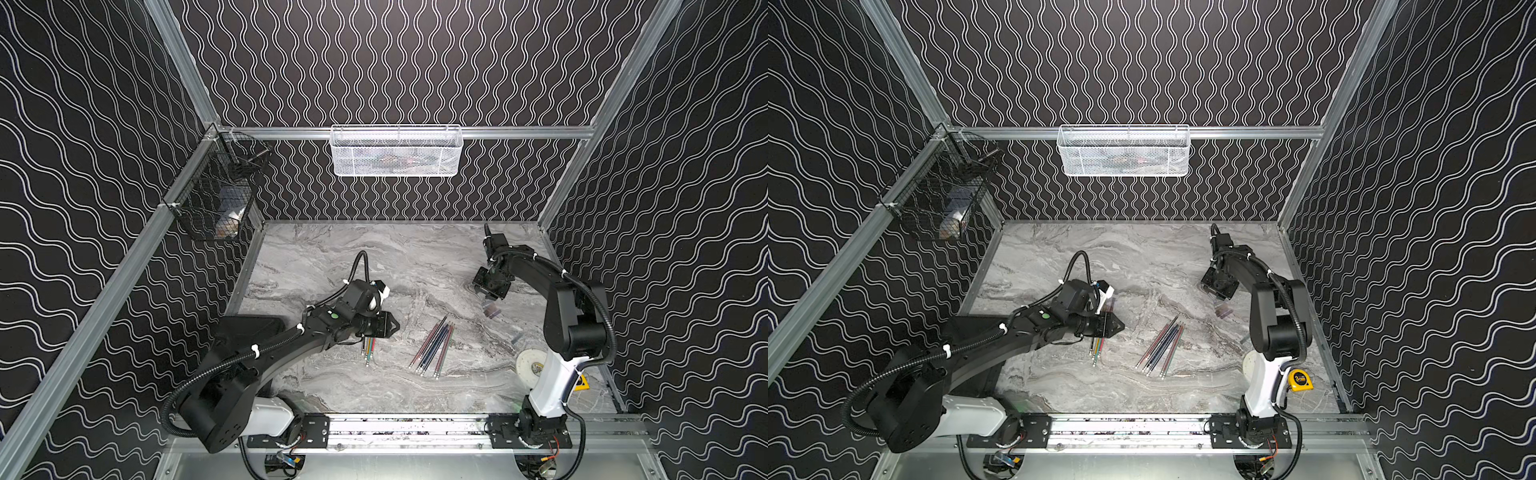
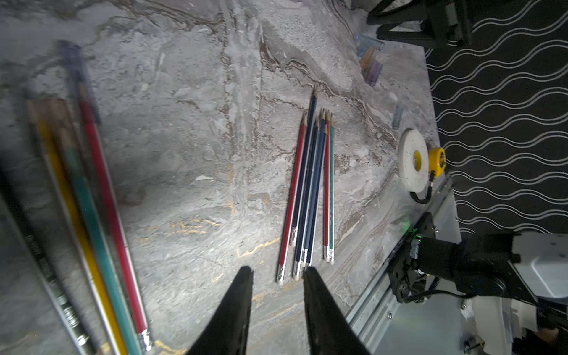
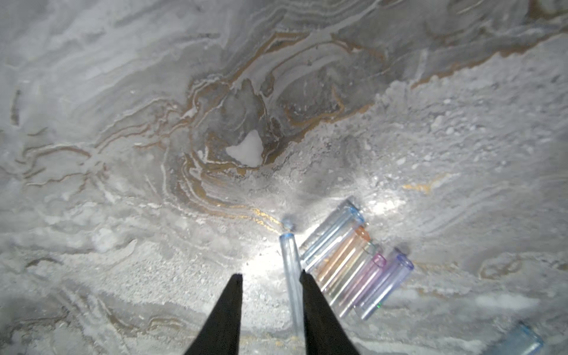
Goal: Remove the protective cover of the pencils
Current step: Adjust the protective sleeve at the center of the board, then pick up the pencil from the center of the board.
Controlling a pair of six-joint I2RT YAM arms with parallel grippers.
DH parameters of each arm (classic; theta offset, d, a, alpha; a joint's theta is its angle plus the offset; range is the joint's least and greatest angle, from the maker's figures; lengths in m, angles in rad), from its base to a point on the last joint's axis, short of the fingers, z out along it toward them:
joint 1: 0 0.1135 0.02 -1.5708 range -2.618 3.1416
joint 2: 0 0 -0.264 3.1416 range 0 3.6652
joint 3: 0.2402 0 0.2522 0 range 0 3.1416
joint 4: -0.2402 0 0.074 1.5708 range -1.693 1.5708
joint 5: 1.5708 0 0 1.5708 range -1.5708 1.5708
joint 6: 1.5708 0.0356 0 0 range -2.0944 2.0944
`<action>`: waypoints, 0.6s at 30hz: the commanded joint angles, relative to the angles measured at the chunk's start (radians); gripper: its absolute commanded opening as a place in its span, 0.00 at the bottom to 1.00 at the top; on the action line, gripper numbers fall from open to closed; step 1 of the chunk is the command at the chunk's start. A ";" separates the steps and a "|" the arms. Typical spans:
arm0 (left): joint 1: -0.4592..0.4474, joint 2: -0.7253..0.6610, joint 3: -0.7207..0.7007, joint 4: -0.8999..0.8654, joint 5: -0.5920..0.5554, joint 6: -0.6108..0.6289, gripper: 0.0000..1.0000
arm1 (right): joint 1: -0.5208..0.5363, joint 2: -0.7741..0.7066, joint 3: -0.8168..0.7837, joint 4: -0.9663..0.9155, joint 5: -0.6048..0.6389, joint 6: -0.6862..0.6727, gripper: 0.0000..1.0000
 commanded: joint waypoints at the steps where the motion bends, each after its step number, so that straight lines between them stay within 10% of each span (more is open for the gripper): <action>1: 0.004 0.000 0.038 -0.084 -0.116 0.033 0.34 | 0.002 -0.055 -0.011 -0.005 0.018 -0.034 0.37; 18: 0.006 0.241 0.199 -0.285 -0.341 0.160 0.32 | 0.013 -0.546 -0.449 0.186 -0.185 -0.124 0.41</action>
